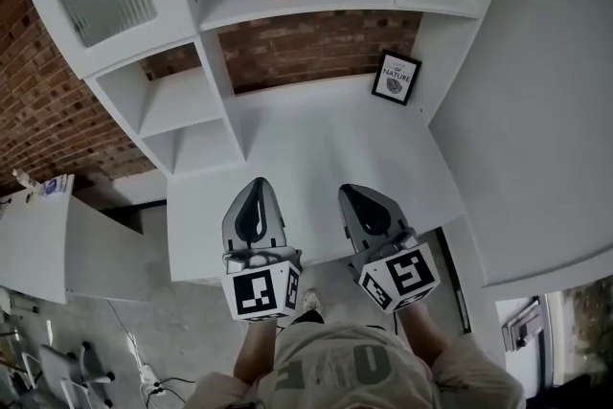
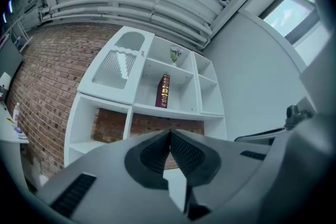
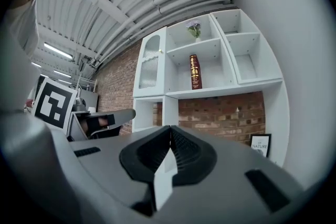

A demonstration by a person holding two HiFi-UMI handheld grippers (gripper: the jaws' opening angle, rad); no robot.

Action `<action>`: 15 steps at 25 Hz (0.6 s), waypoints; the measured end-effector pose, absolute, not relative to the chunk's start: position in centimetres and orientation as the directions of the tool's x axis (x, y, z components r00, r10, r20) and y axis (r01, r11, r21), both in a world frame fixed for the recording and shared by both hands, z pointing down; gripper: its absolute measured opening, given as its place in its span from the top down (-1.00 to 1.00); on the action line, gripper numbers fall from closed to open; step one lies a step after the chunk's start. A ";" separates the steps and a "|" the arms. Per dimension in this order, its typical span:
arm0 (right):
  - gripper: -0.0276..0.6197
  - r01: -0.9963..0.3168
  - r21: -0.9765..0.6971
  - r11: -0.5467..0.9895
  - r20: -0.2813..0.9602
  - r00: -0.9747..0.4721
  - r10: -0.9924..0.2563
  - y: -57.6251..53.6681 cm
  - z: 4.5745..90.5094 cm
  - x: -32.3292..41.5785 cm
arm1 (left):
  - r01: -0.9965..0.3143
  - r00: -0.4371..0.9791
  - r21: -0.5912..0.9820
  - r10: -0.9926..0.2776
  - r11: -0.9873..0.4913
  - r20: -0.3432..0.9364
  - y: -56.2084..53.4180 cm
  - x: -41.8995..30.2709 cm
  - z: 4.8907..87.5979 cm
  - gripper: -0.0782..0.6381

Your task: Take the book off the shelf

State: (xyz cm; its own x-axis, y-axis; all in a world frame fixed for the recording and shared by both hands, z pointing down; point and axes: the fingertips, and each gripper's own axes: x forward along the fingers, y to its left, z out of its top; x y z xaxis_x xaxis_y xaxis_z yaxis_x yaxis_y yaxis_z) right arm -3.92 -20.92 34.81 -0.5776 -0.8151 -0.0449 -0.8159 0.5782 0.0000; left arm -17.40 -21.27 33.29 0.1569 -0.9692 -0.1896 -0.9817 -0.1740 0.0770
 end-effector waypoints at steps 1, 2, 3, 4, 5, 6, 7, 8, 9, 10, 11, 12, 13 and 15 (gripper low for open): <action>0.87 -0.818 -0.007 0.575 -0.039 -0.574 -0.818 -22.0 34.9 -4.2 | -0.981 0.162 0.076 -0.969 -0.178 -0.186 -22.3 -17.7 33.2 0.75; 0.87 -0.821 -0.014 0.571 -0.032 -0.570 -0.821 -23.0 35.0 -4.5 | -0.980 0.166 0.075 -0.969 -0.182 -0.181 -23.3 -18.0 33.2 0.75; 0.87 -0.824 -0.023 0.566 -0.025 -0.566 -0.824 -24.0 35.2 -4.6 | -0.980 0.168 0.078 -0.970 -0.184 -0.174 -24.3 -18.1 33.3 0.75; 0.87 -0.827 -0.031 0.562 -0.019 -0.562 -0.827 -24.9 35.3 -4.7 | -0.979 0.169 0.086 -0.972 -0.185 -0.165 -25.3 -18.2 33.6 0.75; 0.87 -0.829 -0.038 0.558 -0.014 -0.558 -0.830 -25.8 35.4 -4.6 | -0.978 0.169 0.096 -0.974 -0.184 -0.153 -26.2 -18.1 33.9 0.75; 0.87 -0.832 -0.043 0.554 -0.011 -0.554 -0.832 -26.6 35.4 -4.5 | -0.978 0.169 0.103 -0.975 -0.184 -0.142 -27.0 -18.0 34.3 0.75; 0.87 -0.833 -0.046 0.551 -0.013 -0.551 -0.834 -27.4 35.4 -4.3 | -0.977 0.169 0.106 -0.977 -0.183 -0.133 -27.7 -17.7 34.6 0.75; 0.87 -0.833 -0.046 0.551 -0.020 -0.551 -0.834 -28.1 35.2 -4.1 | -0.978 0.168 0.105 -0.977 -0.182 -0.128 -28.4 -17.3 34.8 0.75; 0.87 -0.831 -0.043 0.555 -0.033 -0.554 -0.832 -28.8 34.9 -4.0 | -0.978 0.166 0.101 -0.977 -0.180 -0.130 -29.0 -17.0 34.8 0.75; 0.87 -0.826 -0.038 0.563 -0.047 -0.561 -0.826 -29.3 34.6 -3.9 | -0.980 0.161 0.098 -0.978 -0.175 -0.136 -29.4 -16.6 34.7 0.75; 0.87 -0.819 -0.031 0.573 -0.057 -0.571 -0.819 -29.7 34.5 -3.7 | -0.981 0.154 0.095 -0.978 -0.168 -0.140 -29.8 -16.2 34.6 0.75; 0.87 -0.812 -0.026 0.584 -0.062 -0.582 -0.811 -30.0 34.4 -3.5 | -0.982 0.149 0.094 -0.979 -0.163 -0.140 -30.0 -15.7 34.6 0.75; 0.87 -0.805 -0.021 0.592 -0.067 -0.590 -0.805 -30.3 34.2 -3.1 | -0.982 0.151 0.090 -0.978 -0.165 -0.141 -30.1 -15.0 34.4 0.75; 0.87 -0.801 -0.020 0.598 -0.083 -0.594 -0.800 -30.9 33.9 -2.2 | -0.982 0.166 0.070 -0.975 -0.178 -0.150 -30.4 -13.6 33.6 0.75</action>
State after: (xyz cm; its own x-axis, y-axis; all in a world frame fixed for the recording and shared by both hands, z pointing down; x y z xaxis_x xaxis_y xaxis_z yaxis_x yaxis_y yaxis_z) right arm -2.24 -30.92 33.89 -0.5944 -0.7998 -0.0833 -0.8015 0.5977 -0.0197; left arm -13.63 -30.37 33.60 0.1655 -0.9747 -0.1505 -0.9816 -0.1776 0.0702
